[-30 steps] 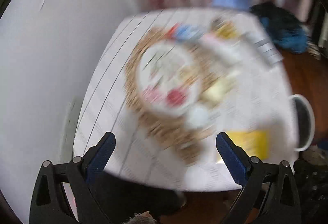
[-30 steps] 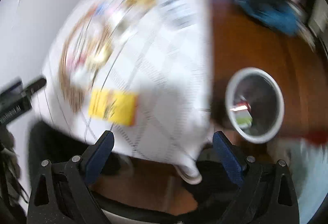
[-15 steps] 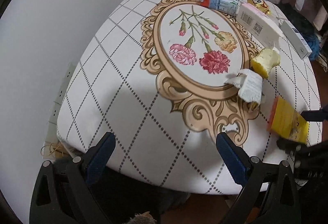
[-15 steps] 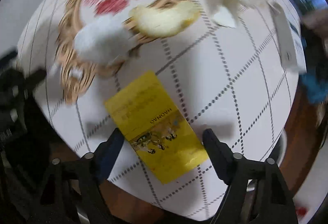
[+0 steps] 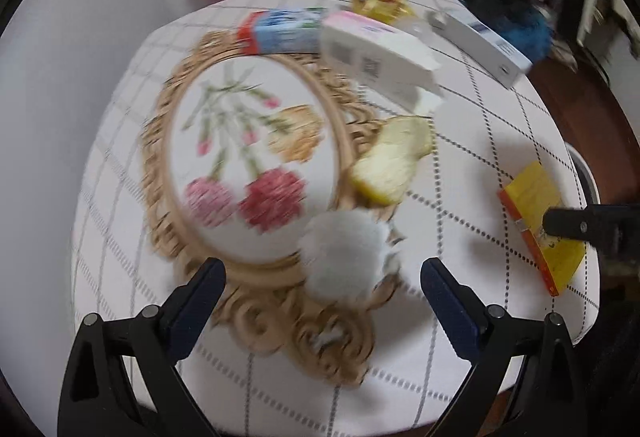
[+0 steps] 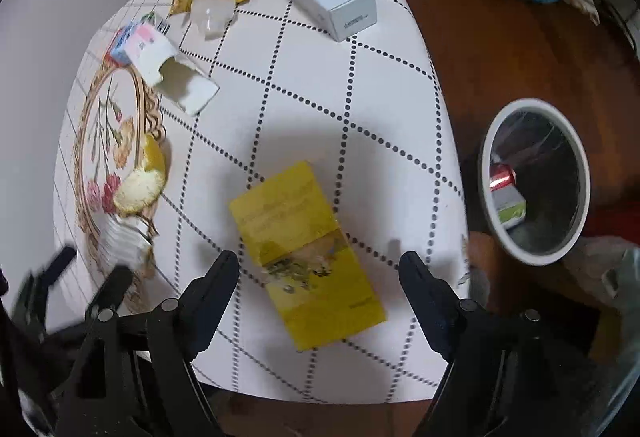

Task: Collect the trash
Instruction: 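Grasp the yellow HAOMAO box with the right tool while the left tool grasps the paper scrap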

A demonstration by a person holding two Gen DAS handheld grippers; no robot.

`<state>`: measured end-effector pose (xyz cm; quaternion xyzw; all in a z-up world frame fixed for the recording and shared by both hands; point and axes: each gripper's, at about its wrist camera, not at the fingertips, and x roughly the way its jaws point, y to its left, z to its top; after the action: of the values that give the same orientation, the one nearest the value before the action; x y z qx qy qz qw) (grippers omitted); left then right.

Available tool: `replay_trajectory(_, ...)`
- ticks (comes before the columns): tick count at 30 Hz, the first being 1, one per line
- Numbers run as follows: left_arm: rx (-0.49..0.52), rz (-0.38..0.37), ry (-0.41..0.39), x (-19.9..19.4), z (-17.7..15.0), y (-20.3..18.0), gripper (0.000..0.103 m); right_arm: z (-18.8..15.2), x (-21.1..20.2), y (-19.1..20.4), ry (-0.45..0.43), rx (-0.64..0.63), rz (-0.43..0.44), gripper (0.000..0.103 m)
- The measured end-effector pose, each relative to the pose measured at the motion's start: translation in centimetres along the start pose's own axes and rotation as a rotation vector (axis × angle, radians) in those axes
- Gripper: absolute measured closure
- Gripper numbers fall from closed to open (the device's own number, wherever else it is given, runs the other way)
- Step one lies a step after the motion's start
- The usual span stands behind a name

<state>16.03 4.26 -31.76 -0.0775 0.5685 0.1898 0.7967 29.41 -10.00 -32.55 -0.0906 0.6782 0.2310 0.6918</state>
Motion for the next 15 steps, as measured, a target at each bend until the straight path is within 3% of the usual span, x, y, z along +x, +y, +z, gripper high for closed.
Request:
replay_trajectory(1,0.019,0.002,0.000,0.4,0.3,-0.3,0.017,0.6,0.3,-0.2,0.007,-0.020,-0.009,0.019)
replay_trajectory(2,0.030,0.001,0.008,0.8,0.5,-0.5,0.043,0.7,0.9,-0.3,0.017,-0.056,-0.022,0.019)
replay_trajectory(4,0.028,-0.017,0.030,1.3,0.7,-0.5,0.060,-0.1,1.5,0.9,0.026,-0.104,-0.052,0.019)
replay_trajectory(7,0.003,-0.031,0.016,0.9,0.6,0.0,0.067,-0.1,2.9,2.0,0.020,-0.170,-0.094,0.019)
replay_trajectory(10,-0.006,-0.023,0.004,0.6,0.1,0.2,0.068,-0.6,3.3,3.1,-0.003,-0.211,-0.141,0.021)
replay_trajectory(15,-0.018,-0.019,-0.004,0.9,0.1,0.2,0.069,-1.2,2.9,3.9,-0.062,-0.219,-0.168,0.034)
